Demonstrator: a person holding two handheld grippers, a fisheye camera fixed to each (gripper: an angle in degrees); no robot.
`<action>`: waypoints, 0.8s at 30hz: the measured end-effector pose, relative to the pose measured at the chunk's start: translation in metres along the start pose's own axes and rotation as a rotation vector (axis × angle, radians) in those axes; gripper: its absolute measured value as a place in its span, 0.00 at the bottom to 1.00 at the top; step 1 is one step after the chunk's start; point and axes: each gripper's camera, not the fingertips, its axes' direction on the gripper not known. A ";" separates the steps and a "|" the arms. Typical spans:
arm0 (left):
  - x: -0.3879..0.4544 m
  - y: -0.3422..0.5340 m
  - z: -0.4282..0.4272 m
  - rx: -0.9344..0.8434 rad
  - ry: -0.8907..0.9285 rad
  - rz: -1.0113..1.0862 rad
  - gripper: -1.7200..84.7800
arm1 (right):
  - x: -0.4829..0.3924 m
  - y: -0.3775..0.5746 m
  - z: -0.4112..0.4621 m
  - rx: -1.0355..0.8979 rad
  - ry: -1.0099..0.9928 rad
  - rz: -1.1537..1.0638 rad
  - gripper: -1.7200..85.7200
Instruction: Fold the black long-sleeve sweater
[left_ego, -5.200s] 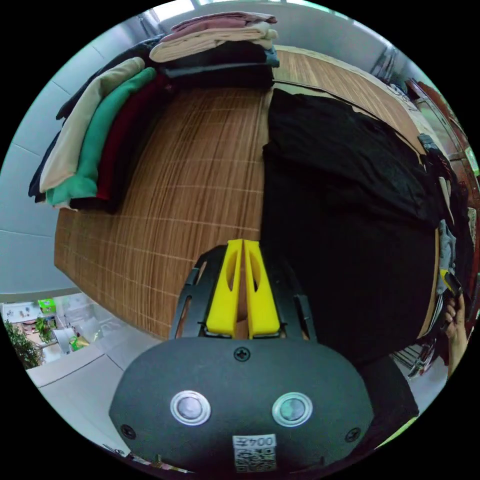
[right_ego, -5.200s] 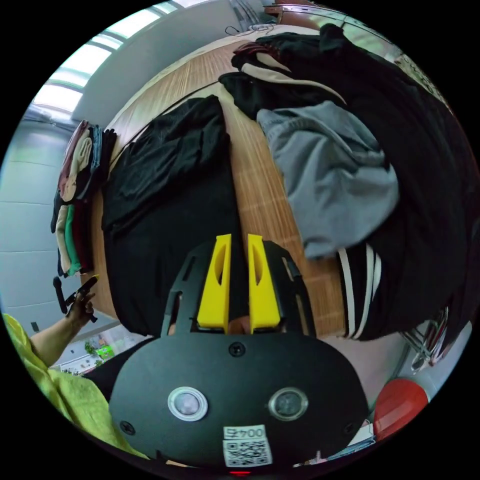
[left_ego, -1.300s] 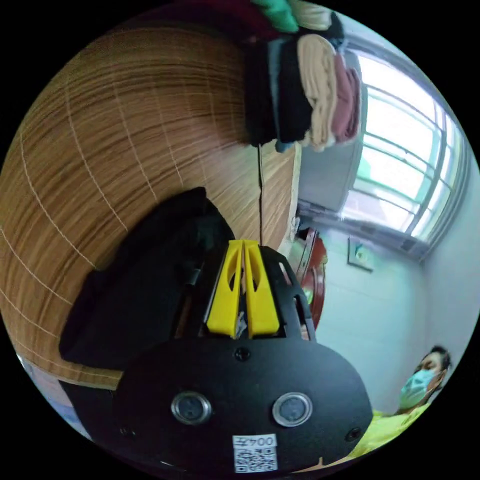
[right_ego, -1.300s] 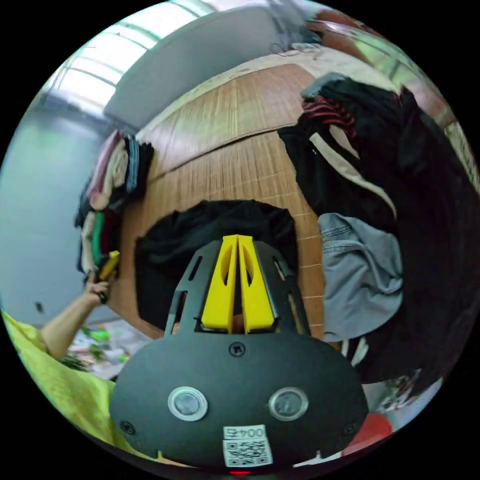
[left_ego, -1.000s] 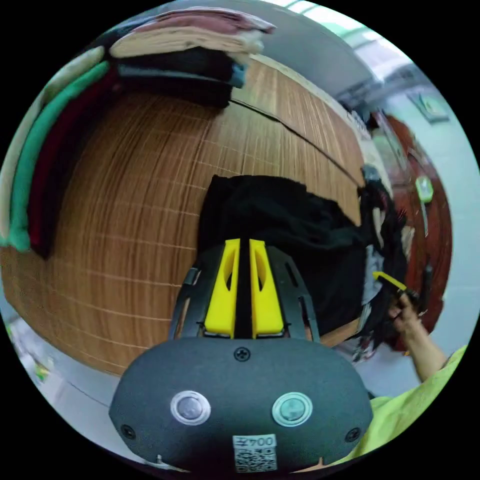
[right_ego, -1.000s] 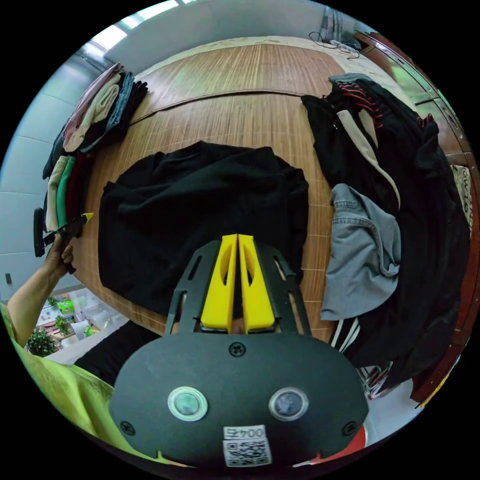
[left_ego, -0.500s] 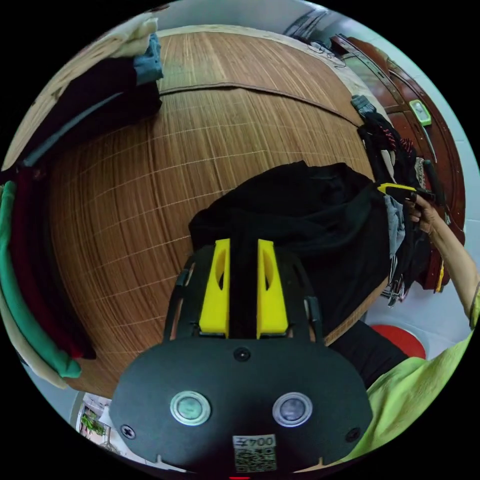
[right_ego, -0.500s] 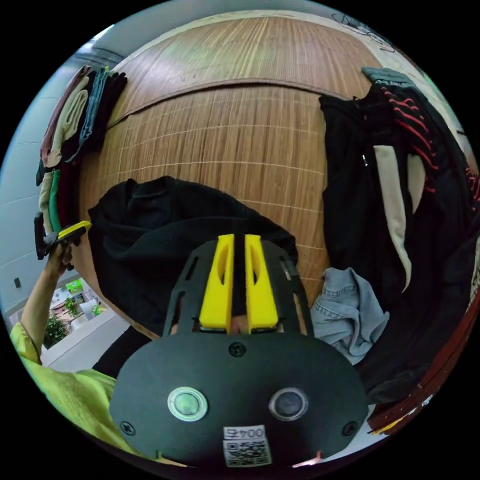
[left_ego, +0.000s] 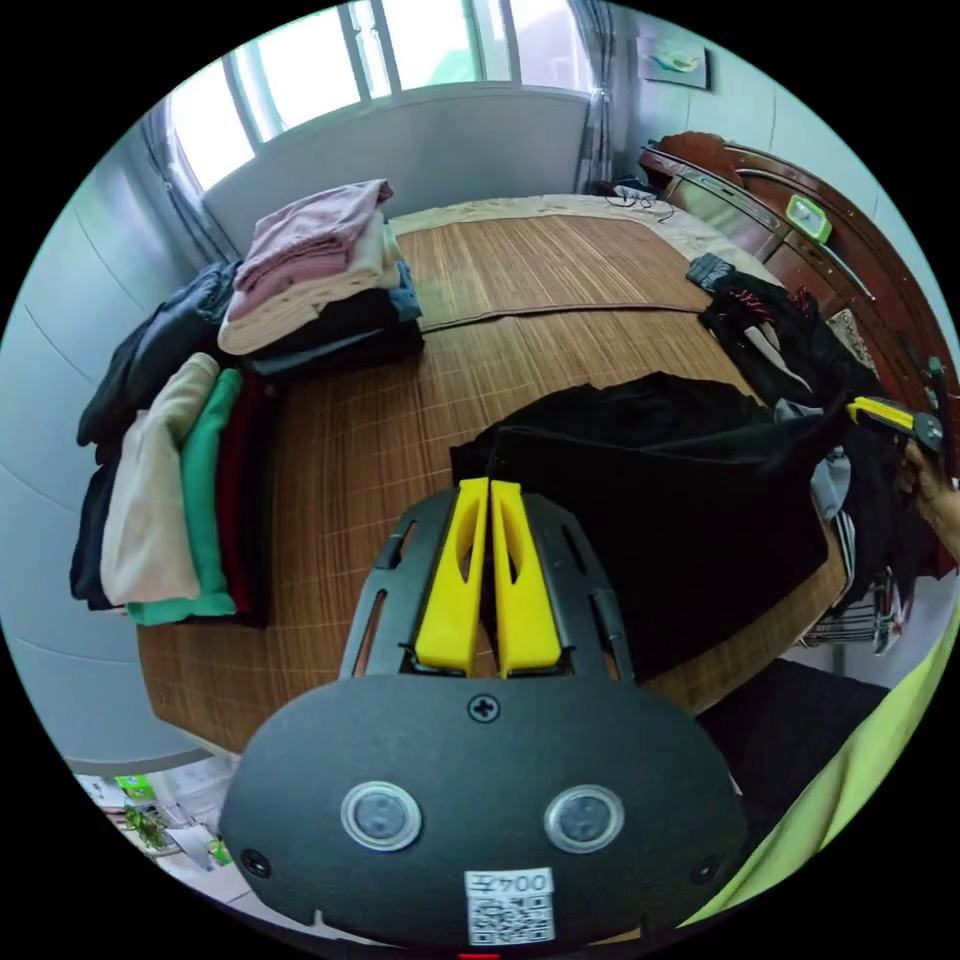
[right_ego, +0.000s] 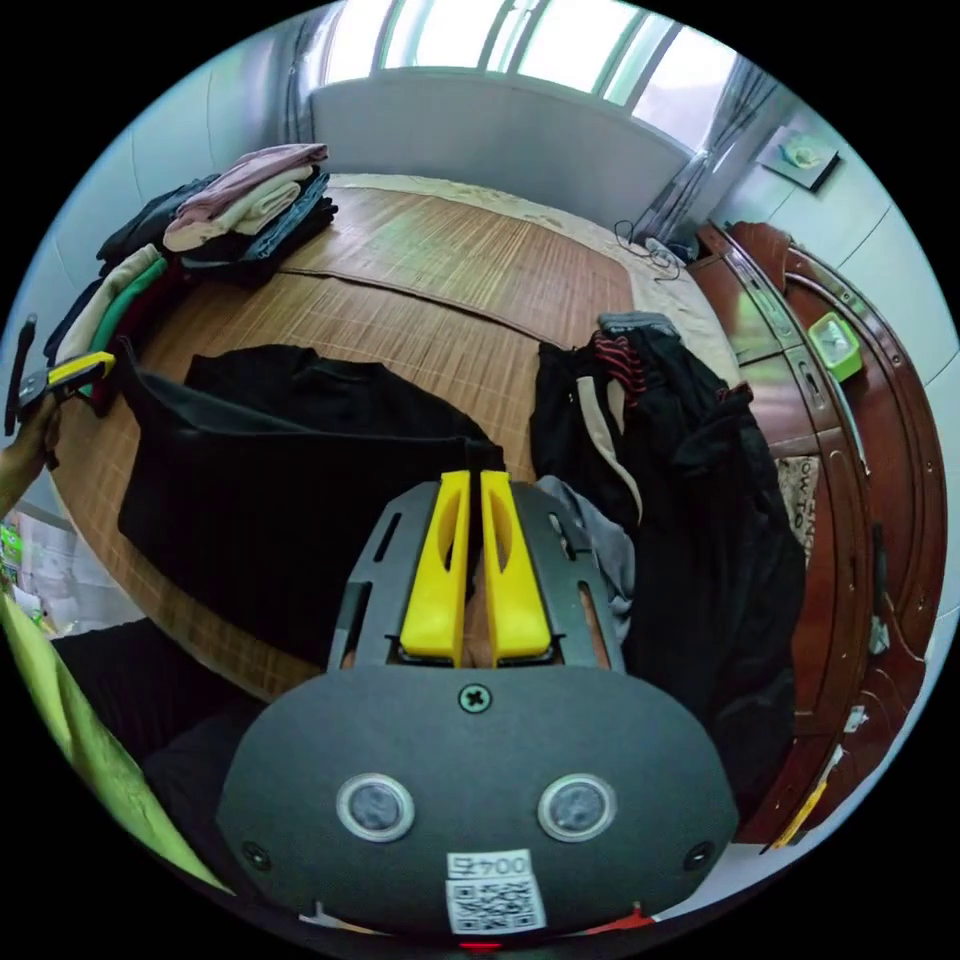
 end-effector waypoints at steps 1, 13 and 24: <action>-0.001 -0.003 0.009 0.016 -0.027 -0.018 0.03 | 0.000 -0.009 0.004 0.027 0.030 -0.009 0.04; -0.082 -0.047 0.142 -0.105 -0.072 -0.258 0.02 | 0.053 -0.070 0.095 -0.139 -0.030 0.243 0.03; -0.053 -0.001 0.145 -0.162 0.000 -0.070 0.03 | -0.013 -0.007 0.116 -0.314 -0.094 0.010 0.01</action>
